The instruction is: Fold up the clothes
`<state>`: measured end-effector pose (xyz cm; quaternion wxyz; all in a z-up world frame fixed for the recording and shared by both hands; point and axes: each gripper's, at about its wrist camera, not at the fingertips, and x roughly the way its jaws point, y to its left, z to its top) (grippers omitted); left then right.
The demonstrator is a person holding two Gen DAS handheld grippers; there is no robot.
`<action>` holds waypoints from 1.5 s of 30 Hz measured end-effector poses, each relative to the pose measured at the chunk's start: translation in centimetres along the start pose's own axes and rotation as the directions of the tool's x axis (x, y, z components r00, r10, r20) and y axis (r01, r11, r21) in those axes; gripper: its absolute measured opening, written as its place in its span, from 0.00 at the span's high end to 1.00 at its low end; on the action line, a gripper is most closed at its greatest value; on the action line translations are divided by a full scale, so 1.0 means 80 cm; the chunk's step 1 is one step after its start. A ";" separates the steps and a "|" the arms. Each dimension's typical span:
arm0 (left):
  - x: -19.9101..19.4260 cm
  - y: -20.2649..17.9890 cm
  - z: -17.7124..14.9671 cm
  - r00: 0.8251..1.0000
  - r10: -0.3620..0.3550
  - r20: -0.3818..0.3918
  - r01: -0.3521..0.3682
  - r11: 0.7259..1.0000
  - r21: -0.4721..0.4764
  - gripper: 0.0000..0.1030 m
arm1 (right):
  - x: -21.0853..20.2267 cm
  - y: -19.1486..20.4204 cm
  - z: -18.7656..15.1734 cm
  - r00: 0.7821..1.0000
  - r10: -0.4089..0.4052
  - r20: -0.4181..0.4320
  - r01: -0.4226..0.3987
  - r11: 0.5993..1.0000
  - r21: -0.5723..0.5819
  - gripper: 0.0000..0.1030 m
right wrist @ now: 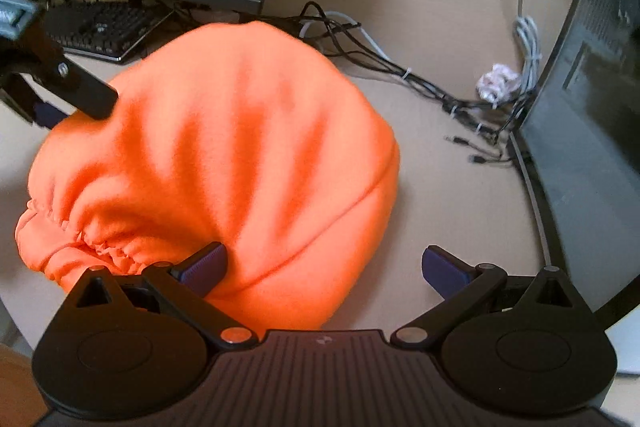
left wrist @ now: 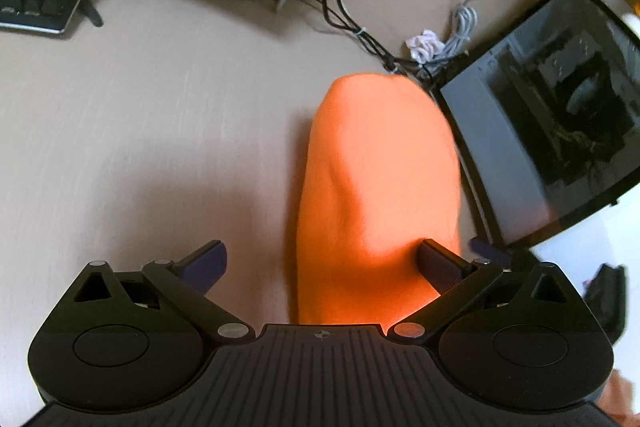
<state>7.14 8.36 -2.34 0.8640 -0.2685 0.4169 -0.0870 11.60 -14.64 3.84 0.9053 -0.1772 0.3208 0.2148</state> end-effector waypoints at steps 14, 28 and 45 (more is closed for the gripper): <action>0.020 -0.040 -0.013 0.997 -0.063 -0.046 0.069 0.990 0.124 0.00 | 0.057 -0.058 0.031 0.995 -0.098 -0.002 0.096 0.973 0.211 0.00; 0.024 -0.076 0.013 0.932 -0.361 -0.025 0.361 0.933 0.003 0.00 | 0.035 -0.060 0.011 0.988 -0.154 -0.010 0.150 0.950 0.272 0.00; 0.067 -0.054 0.025 0.994 0.096 -0.048 -0.088 0.985 0.150 0.00 | -0.007 0.000 -0.002 0.986 0.093 0.137 -0.108 0.989 0.105 0.00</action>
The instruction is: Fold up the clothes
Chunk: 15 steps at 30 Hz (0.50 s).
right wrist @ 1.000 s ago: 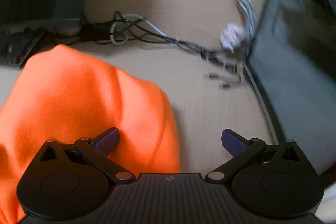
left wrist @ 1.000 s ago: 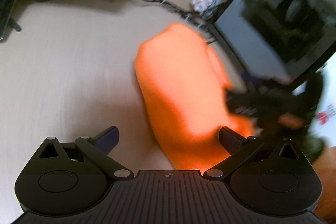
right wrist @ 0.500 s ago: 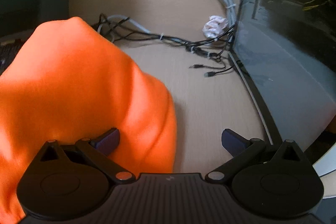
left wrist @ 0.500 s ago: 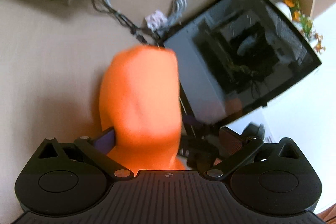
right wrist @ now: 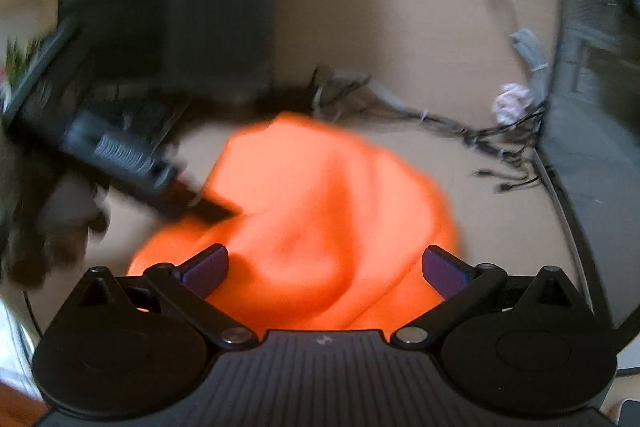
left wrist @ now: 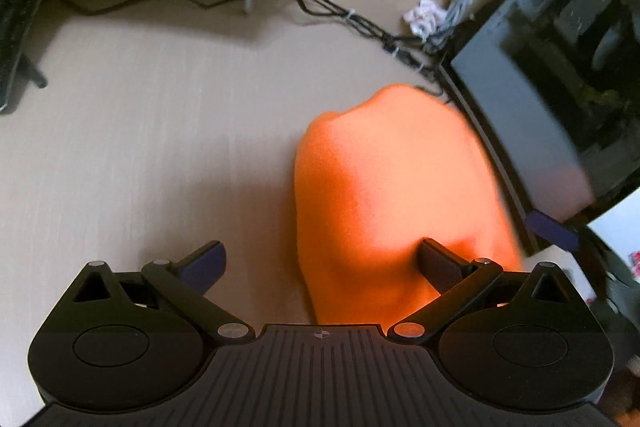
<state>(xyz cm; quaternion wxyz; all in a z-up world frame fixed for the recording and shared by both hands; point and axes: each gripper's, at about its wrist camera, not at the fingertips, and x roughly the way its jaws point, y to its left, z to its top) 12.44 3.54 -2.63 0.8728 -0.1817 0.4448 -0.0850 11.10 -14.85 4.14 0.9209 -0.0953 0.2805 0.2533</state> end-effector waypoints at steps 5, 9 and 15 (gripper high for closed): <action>-0.020 -0.019 0.010 0.999 0.024 0.047 -0.027 0.998 0.062 0.00 | 0.012 -0.002 -0.012 0.999 -0.002 -0.033 0.003 0.999 0.039 0.00; -0.047 -0.028 0.037 0.986 -0.020 0.163 0.010 0.998 0.067 0.00 | 0.015 0.003 -0.014 0.999 0.003 -0.044 -0.003 1.000 0.021 0.00; -0.001 -0.029 0.057 0.973 0.192 0.129 -0.212 0.963 0.165 0.00 | -0.014 -0.013 0.015 0.998 0.043 0.045 -0.046 0.996 0.081 0.00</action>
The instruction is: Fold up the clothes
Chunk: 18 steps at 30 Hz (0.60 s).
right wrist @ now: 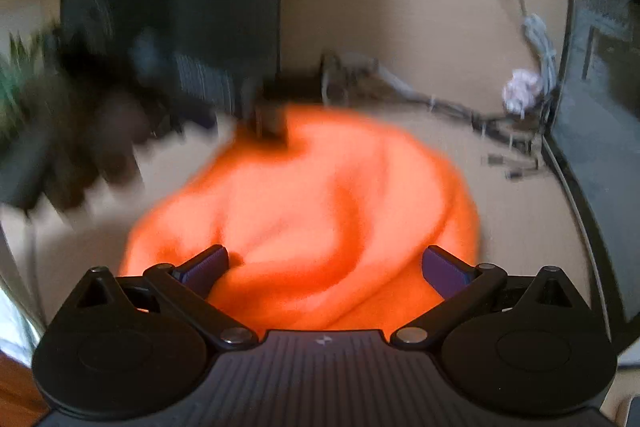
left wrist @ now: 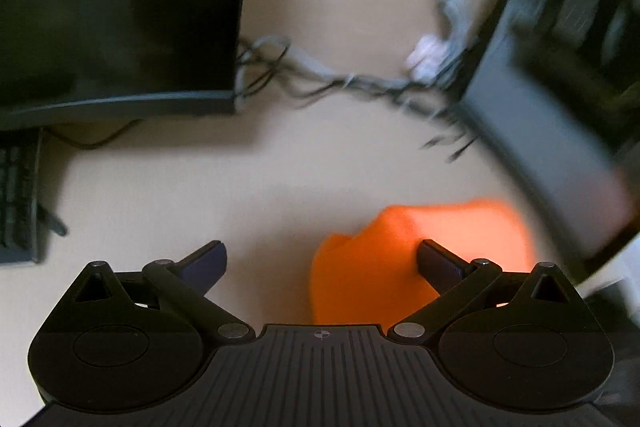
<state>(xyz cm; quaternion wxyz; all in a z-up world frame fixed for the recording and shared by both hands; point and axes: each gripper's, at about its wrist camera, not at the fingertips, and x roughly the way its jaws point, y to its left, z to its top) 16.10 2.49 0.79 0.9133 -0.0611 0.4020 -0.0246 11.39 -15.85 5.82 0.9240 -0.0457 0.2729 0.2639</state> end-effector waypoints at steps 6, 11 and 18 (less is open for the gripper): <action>0.006 0.010 0.001 1.000 -0.015 -0.018 0.015 1.000 -0.006 0.00 | 0.036 -0.066 0.047 0.961 -0.276 0.016 0.268 0.944 0.192 0.00; 0.014 0.012 0.002 0.999 -0.040 -0.026 0.040 0.999 -0.015 0.00 | 0.116 -0.080 0.028 0.926 -0.332 -0.179 0.348 0.935 0.066 0.00; 0.015 0.019 0.000 0.999 -0.040 -0.032 0.040 0.999 -0.020 0.00 | 0.028 -0.045 0.032 0.992 -0.124 -0.020 0.125 0.992 0.035 0.00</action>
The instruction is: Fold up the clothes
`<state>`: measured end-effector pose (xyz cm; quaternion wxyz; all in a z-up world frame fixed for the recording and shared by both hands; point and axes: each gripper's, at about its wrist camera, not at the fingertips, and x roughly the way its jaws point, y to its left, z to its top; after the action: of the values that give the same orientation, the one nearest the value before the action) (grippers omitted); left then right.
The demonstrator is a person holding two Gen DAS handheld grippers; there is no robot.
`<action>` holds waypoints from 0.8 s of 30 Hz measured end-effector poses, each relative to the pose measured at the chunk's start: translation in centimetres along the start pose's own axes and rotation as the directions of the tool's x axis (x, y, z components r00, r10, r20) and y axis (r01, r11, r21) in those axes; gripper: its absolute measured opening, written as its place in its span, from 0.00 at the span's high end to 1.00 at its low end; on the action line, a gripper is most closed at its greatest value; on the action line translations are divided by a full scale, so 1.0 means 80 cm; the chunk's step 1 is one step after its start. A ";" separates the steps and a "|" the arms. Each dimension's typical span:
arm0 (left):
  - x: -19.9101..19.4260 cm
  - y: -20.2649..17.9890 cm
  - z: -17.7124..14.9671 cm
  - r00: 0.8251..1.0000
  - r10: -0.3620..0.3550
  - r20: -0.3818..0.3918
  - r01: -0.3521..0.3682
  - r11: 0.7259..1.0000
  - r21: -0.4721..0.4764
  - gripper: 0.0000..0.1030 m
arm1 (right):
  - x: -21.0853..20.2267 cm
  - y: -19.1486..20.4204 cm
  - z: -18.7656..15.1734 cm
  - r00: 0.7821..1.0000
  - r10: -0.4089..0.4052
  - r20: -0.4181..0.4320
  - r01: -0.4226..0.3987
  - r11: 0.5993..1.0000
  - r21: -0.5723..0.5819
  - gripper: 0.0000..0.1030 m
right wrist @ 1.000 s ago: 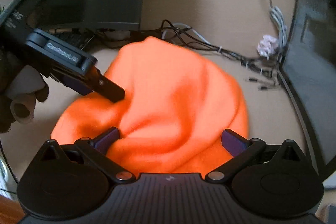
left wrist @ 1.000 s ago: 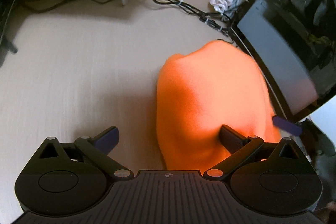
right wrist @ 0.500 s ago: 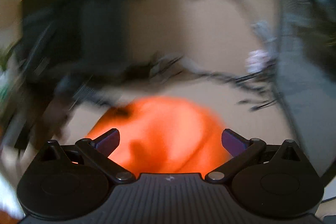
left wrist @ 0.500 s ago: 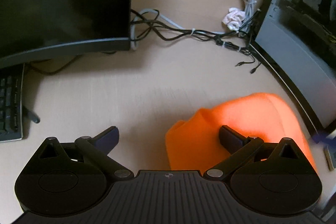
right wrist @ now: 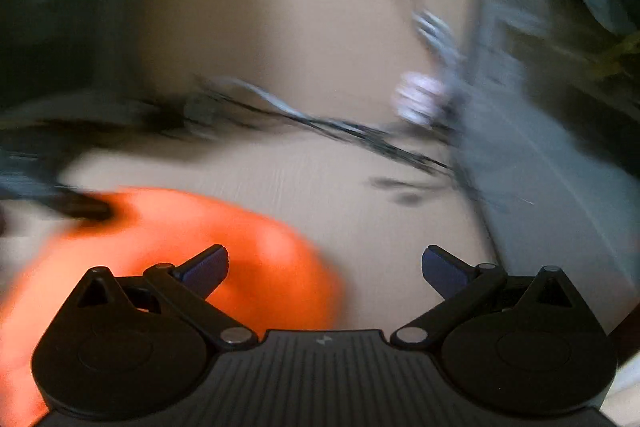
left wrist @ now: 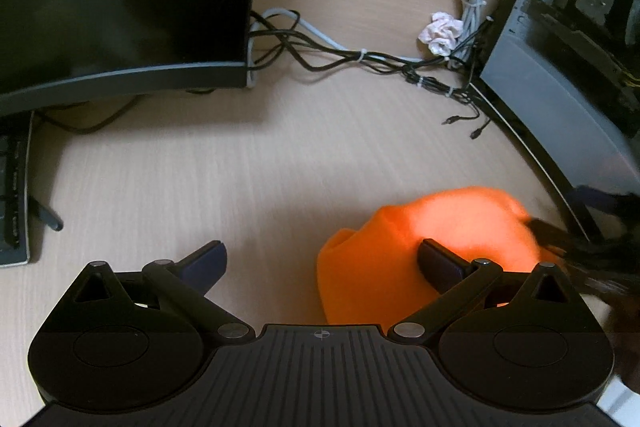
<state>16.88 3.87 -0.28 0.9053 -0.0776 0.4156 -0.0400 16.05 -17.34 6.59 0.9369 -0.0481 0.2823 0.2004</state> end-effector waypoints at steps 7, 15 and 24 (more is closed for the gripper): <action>-0.004 0.006 -0.006 1.000 -0.008 -0.004 0.008 1.000 -0.026 0.00 | -0.014 0.050 -0.062 0.977 0.181 -0.110 -0.198 0.967 -0.161 0.00; -0.061 0.014 -0.014 0.997 -0.051 0.052 0.053 0.998 -0.043 0.00 | -0.039 0.039 -0.048 0.984 0.164 -0.068 -0.173 0.972 -0.160 0.00; -0.046 0.010 -0.072 0.972 -0.221 -0.079 0.218 0.975 -0.046 0.00 | -0.004 0.037 -0.052 0.982 0.124 -0.143 -0.124 0.992 0.012 0.00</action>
<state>10.10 4.57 -1.35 0.8755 -0.1379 0.4428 -0.1354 12.45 -15.57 3.37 0.8999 -0.0435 0.3517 0.2540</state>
